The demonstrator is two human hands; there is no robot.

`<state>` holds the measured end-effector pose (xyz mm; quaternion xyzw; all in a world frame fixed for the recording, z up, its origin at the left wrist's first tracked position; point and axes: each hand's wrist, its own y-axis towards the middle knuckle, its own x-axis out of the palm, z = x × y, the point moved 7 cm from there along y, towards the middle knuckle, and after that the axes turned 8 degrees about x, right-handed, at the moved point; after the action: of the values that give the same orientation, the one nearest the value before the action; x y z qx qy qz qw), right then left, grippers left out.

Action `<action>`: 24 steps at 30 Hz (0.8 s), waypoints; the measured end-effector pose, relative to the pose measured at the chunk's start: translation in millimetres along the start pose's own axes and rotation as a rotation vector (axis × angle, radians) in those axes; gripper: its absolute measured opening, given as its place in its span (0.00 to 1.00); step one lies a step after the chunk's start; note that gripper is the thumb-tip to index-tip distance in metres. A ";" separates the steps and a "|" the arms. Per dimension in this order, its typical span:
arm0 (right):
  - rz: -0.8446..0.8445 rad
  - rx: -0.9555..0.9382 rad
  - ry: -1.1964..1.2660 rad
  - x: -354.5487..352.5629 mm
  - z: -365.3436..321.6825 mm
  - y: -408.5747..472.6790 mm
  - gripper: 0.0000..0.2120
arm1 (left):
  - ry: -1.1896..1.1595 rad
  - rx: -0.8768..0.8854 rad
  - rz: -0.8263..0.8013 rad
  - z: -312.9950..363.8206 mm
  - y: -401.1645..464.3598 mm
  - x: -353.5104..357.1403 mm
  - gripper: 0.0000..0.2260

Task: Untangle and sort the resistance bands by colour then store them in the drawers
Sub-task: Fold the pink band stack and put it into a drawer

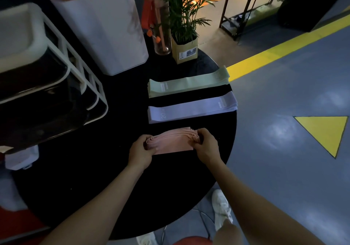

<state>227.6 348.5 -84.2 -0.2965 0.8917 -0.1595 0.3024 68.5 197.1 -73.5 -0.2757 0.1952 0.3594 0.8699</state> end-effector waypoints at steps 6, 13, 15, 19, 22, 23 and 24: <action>-0.033 0.009 0.003 1.3 -4.2 0.2 0.13 | -0.038 0.006 -0.005 3.5 -5.7 -2.3 0.14; -0.016 -0.069 -0.013 -9.7 -26.2 -10.5 0.15 | -0.069 0.048 0.033 17.6 -10.5 -21.8 0.14; 0.001 -0.120 -0.032 -15.7 -45.5 -11.2 0.14 | -0.089 0.084 0.043 33.1 -11.1 -35.4 0.13; 0.025 -0.209 -0.050 -23.5 -95.9 -17.6 0.14 | -0.098 0.143 0.098 64.9 -13.6 -73.4 0.12; 0.025 -0.262 -0.047 -21.9 -135.3 -26.4 0.12 | -0.068 0.224 0.183 89.0 -18.8 -109.6 0.13; 0.012 -0.276 -0.040 -19.2 -148.2 -29.6 0.12 | -0.056 0.250 0.210 95.6 -21.0 -122.1 0.13; 0.000 -0.288 -0.033 -15.8 -160.5 -32.3 0.12 | -0.044 0.275 0.237 101.8 -23.5 -135.1 0.13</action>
<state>149.9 350.2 60.7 -0.3396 0.9003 -0.0249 0.2713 10.2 176.4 85.7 -0.1212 0.2548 0.4350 0.8551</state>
